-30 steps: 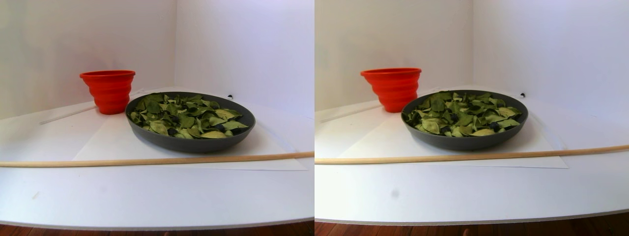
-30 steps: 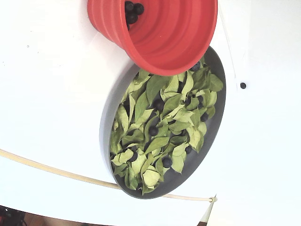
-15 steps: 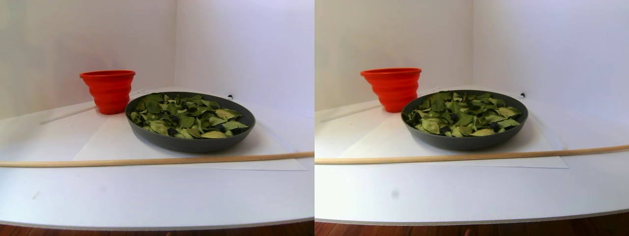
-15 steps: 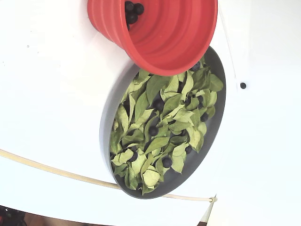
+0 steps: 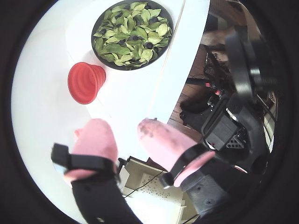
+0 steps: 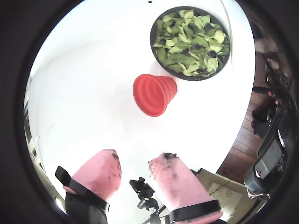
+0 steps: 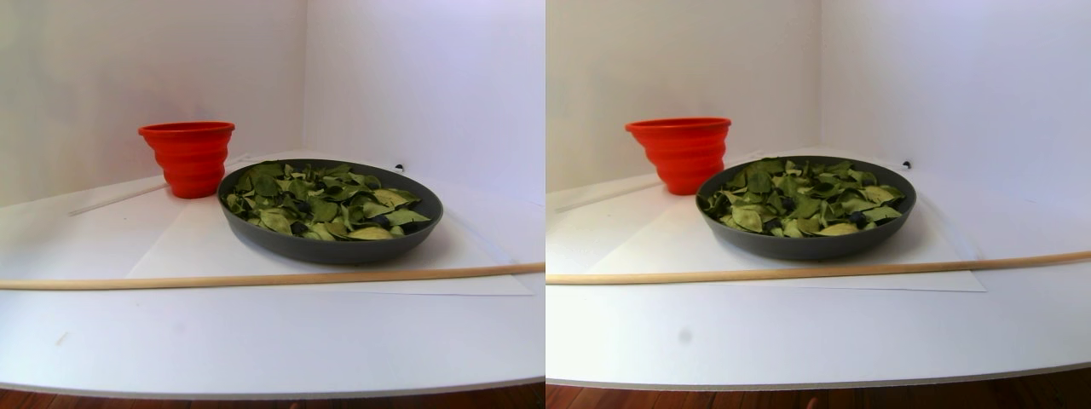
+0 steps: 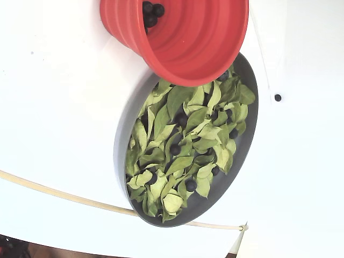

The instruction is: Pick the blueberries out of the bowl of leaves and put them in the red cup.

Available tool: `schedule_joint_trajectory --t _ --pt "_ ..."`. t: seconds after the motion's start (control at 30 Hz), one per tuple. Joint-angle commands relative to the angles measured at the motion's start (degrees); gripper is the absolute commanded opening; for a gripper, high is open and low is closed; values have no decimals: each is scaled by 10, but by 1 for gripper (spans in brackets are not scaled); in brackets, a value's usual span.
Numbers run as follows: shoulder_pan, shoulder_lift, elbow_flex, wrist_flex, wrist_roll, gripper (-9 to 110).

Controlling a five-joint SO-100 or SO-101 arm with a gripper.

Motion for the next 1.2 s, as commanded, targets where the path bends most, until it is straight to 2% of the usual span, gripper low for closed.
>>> schedule_joint_trajectory --t 0.0,0.27,0.37,1.17 --pt "-1 -7 -4 -4 -2 11" --pt "5 -9 -4 -4 -4 11" --pt "47 -11 -7 -4 -6 10" --pt "39 -11 -35 -16 -25 11"
